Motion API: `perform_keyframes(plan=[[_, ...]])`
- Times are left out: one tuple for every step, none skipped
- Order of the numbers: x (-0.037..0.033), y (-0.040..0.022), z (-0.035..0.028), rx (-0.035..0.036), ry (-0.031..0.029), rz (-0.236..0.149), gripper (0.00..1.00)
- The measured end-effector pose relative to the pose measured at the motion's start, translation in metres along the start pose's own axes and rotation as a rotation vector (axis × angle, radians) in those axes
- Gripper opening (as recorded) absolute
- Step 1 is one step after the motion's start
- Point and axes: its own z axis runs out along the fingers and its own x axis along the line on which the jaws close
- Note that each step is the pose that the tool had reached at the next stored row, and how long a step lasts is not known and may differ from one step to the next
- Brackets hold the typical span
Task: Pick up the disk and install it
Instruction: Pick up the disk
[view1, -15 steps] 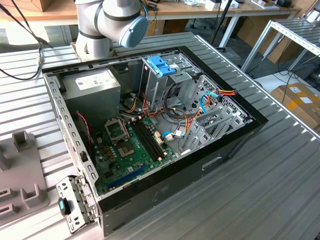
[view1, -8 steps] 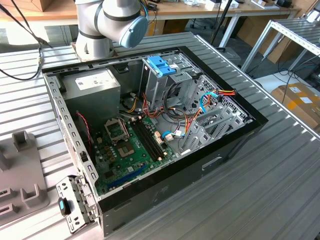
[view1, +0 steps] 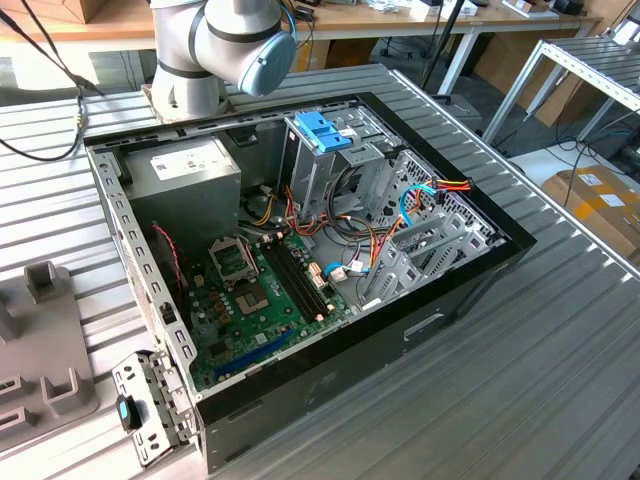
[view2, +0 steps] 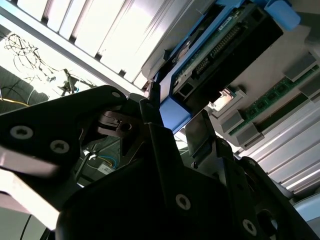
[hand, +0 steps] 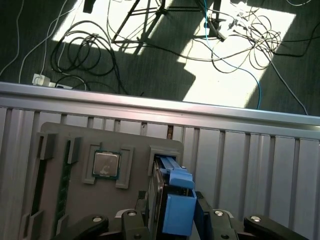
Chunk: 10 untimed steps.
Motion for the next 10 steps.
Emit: perform_keyframes(plan=[[0.0000, 0.0000, 0.0002, 0.0000, 0.0000, 0.000, 0.48], [0.0000, 0.0000, 0.0004, 0.0000, 0.0000, 0.000, 0.48], [0.0000, 0.0000, 0.0006, 0.0000, 0.0000, 0.000, 0.48], [0.0000, 0.0000, 0.0008, 0.0000, 0.0000, 0.000, 0.48], [0.0000, 0.0000, 0.0010, 0.0000, 0.0000, 0.000, 0.48], [0.0000, 0.0000, 0.0012, 0.0000, 0.0000, 0.000, 0.48], [0.0000, 0.0000, 0.0014, 0.0000, 0.0000, 0.000, 0.48], [0.0000, 0.0000, 0.0016, 0.0000, 0.0000, 0.000, 0.48], [0.0000, -0.0001, 0.0018, 0.0001, 0.0000, 0.000, 0.48], [0.0000, -0.0001, 0.0022, 0.0000, 0.0000, 0.000, 0.48]])
